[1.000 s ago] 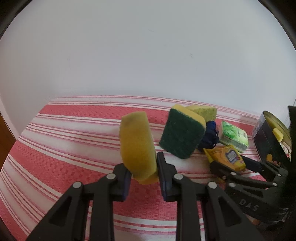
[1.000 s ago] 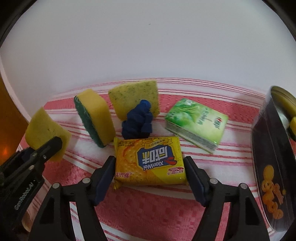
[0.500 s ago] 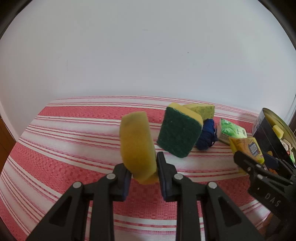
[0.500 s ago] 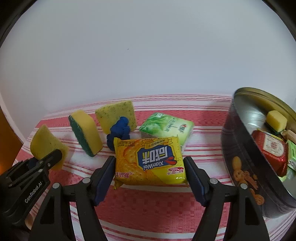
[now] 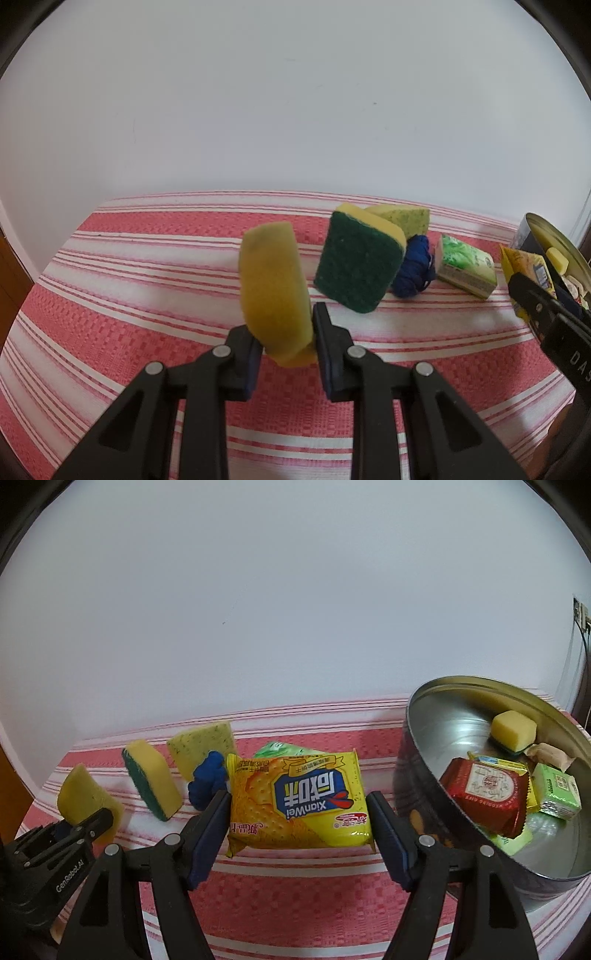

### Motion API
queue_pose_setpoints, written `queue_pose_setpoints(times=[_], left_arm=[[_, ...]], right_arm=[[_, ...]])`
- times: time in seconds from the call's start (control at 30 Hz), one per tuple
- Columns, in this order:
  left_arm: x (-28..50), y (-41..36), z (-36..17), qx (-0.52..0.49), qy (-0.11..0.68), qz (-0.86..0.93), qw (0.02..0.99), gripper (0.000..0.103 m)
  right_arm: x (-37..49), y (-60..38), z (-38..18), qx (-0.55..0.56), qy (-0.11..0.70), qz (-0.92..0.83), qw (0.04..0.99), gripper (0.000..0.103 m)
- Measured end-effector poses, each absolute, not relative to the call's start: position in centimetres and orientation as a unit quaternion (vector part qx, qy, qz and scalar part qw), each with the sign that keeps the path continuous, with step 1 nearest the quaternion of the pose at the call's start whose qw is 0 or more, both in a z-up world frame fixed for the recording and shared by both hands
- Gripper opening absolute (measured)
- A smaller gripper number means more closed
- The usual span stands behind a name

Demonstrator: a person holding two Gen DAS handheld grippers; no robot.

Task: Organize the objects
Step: 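Carry the sponge and Xianwei packet over the tin and open both tools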

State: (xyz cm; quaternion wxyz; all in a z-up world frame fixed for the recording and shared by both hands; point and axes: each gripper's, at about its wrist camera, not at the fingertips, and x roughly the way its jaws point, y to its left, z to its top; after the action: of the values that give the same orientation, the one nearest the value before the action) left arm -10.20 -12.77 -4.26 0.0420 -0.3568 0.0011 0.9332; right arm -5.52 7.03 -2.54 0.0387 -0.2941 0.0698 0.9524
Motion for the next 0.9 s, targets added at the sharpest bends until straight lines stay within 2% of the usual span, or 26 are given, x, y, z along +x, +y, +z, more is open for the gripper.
queue_pose_setpoints(times=[0.43, 0.9], left_arm=[[-9.9, -12.7, -4.0, -0.342, 0.010, 0.939, 0.038, 0.024], [-8.9, -11.8, -3.2, -0.311, 0.022, 0.950, 0.030, 0.024]], right_arm=[[-2.8, 8.0, -0.9, -0.238, 0.054, 0.967, 0.078, 0.076], [-0.8, 13.3, -1.0, -0.216, 0.064, 0.966, 0.125, 0.076]])
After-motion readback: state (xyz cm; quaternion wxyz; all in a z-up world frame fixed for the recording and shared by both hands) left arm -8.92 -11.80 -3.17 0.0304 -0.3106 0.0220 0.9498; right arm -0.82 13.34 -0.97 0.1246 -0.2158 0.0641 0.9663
